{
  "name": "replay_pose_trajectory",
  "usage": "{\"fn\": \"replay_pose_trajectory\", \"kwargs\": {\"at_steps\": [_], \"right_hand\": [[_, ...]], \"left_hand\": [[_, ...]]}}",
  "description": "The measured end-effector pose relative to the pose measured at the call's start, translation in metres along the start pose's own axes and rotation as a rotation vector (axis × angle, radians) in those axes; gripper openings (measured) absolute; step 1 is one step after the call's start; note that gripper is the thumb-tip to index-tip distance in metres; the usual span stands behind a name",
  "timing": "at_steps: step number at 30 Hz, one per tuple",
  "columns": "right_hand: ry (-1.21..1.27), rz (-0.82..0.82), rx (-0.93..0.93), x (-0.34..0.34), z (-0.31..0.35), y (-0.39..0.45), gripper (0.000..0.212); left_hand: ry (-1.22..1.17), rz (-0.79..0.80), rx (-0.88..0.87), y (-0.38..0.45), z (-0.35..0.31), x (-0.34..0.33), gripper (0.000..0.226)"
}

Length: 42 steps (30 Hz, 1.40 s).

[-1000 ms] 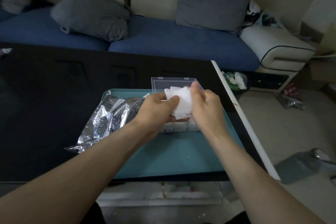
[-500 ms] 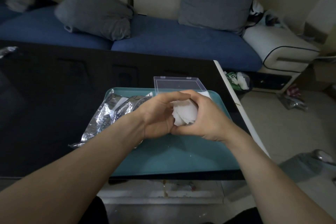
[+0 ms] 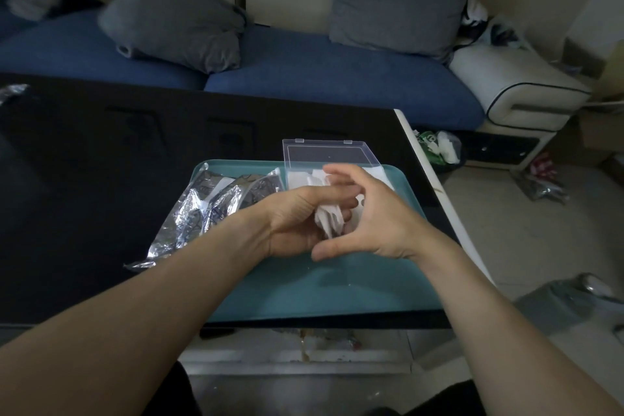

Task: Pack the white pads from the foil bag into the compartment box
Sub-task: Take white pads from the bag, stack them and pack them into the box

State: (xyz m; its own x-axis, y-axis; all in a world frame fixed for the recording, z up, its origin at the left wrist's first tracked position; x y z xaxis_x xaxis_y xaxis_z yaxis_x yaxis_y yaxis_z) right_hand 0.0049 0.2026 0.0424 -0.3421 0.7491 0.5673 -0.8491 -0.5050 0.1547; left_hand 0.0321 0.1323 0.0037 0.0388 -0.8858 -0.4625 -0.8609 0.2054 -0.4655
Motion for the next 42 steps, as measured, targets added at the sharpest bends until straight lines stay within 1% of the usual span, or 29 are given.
{"fn": "replay_pose_trajectory", "kwargs": {"at_steps": [1, 3, 4, 5, 7, 8, 11, 12, 14, 15, 16, 18, 19, 21, 22, 23, 25, 26, 28, 29, 31, 32, 33, 35, 37, 38, 40, 42], "right_hand": [[-0.008, 0.013, -0.011, -0.001, -0.001, 0.000, 0.103], [-0.042, -0.030, -0.011, 0.000, -0.002, 0.001, 0.073], [-0.069, -0.078, 0.012, 0.003, 0.000, 0.003, 0.062], [-0.093, -0.102, 0.033, 0.005, 0.000, 0.003, 0.063], [-0.066, -0.079, 0.024, 0.003, -0.002, 0.003, 0.082], [-0.025, -0.061, 0.010, 0.001, -0.006, 0.003, 0.088], [0.033, -0.048, 0.004, 0.001, -0.010, 0.001, 0.079], [0.044, -0.041, 0.003, 0.000, -0.009, 0.001, 0.081], [0.063, -0.020, -0.009, -0.004, -0.009, 0.002, 0.096], [0.061, -0.017, -0.016, -0.004, -0.009, 0.002, 0.100], [0.047, -0.025, -0.015, -0.004, -0.007, 0.002, 0.095], [0.006, -0.077, -0.002, 0.000, -0.003, 0.002, 0.074], [-0.019, -0.092, -0.002, 0.002, 0.000, 0.001, 0.073], [-0.066, -0.066, 0.010, 0.001, 0.004, 0.000, 0.093], [-0.087, -0.050, 0.022, 0.001, 0.006, -0.001, 0.097], [-0.110, -0.047, 0.038, 0.001, 0.008, -0.002, 0.091], [-0.172, -0.085, 0.056, 0.003, 0.011, 0.000, 0.068], [-0.210, -0.108, 0.053, 0.004, 0.011, 0.001, 0.067], [-0.251, -0.108, 0.052, 0.004, 0.009, 0.003, 0.080], [-0.251, -0.096, 0.044, 0.004, 0.007, 0.003, 0.082], [-0.261, -0.100, 0.054, 0.004, 0.007, 0.003, 0.068], [-0.288, -0.121, 0.058, 0.006, 0.007, 0.003, 0.063], [-0.327, -0.139, 0.065, 0.007, 0.007, 0.004, 0.064], [-0.438, -0.113, 0.070, 0.004, 0.007, 0.005, 0.076], [-0.507, -0.058, 0.041, -0.001, 0.004, 0.003, 0.088], [-0.488, -0.046, 0.030, -0.002, 0.003, 0.002, 0.086], [-0.387, -0.079, 0.027, 0.000, 0.006, 0.001, 0.077], [-0.324, -0.120, 0.028, 0.004, 0.008, 0.001, 0.077]], "left_hand": [[-0.002, -0.012, 0.000, -0.001, 0.000, 0.000, 0.032], [0.000, 0.005, -0.008, 0.000, 0.000, -0.001, 0.037], [0.004, 0.016, -0.017, 0.000, 0.000, -0.002, 0.036], [-0.004, 0.033, -0.021, -0.001, 0.000, -0.004, 0.032], [-0.036, 0.050, -0.036, -0.002, -0.002, -0.005, 0.029], [-0.034, 0.056, -0.049, -0.002, -0.003, -0.005, 0.030], [0.044, 0.077, -0.053, -0.007, -0.003, -0.005, 0.037], [0.055, 0.064, -0.066, -0.005, -0.002, -0.004, 0.038], [0.003, 0.031, -0.097, -0.002, -0.004, -0.002, 0.037], [-0.028, 0.013, -0.098, -0.002, -0.005, -0.002, 0.036], [-0.038, 0.002, -0.098, 0.000, -0.005, -0.001, 0.037], [-0.019, 0.021, -0.087, 0.000, -0.004, -0.003, 0.041], [-0.007, 0.025, -0.079, 0.000, -0.004, -0.003, 0.044], [0.013, 0.021, -0.062, 0.002, -0.001, -0.003, 0.060], [0.008, 0.017, -0.057, 0.004, 0.000, -0.002, 0.070], [-0.009, 0.022, -0.054, 0.003, -0.001, -0.003, 0.073], [-0.017, 0.015, -0.070, 0.002, -0.003, -0.004, 0.064], [-0.015, -0.011, -0.078, 0.001, -0.004, -0.003, 0.059], [-0.034, -0.063, -0.105, 0.000, -0.007, 0.001, 0.051], [-0.055, -0.082, -0.118, 0.000, -0.008, 0.003, 0.048], [-0.068, -0.087, -0.115, 0.001, -0.008, 0.005, 0.055], [-0.046, -0.071, -0.095, 0.001, -0.006, 0.004, 0.060], [-0.011, -0.044, -0.070, -0.001, -0.003, 0.001, 0.063], [0.038, -0.014, -0.030, -0.001, 0.002, -0.002, 0.064], [0.061, -0.038, -0.021, 0.000, 0.004, -0.001, 0.060], [0.066, -0.050, -0.025, 0.000, 0.005, -0.001, 0.059], [0.049, -0.065, -0.034, -0.002, 0.005, -0.002, 0.057], [-0.011, -0.097, -0.054, 0.002, 0.002, 0.003, 0.043]]}}
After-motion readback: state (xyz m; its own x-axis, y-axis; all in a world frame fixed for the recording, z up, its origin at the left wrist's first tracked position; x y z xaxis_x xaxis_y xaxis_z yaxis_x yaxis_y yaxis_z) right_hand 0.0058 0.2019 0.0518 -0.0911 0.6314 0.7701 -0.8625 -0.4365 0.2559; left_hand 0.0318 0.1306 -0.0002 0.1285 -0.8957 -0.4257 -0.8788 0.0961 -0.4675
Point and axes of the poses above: each hand's wrist, its own y-axis towards the middle knuckle, its own x-axis out of the back of the hand, z = x × y, the point moved 8 cm from there along y, towards the middle knuckle, and after that the axes turned 13 degrees about -z, right-handed, at the moved point
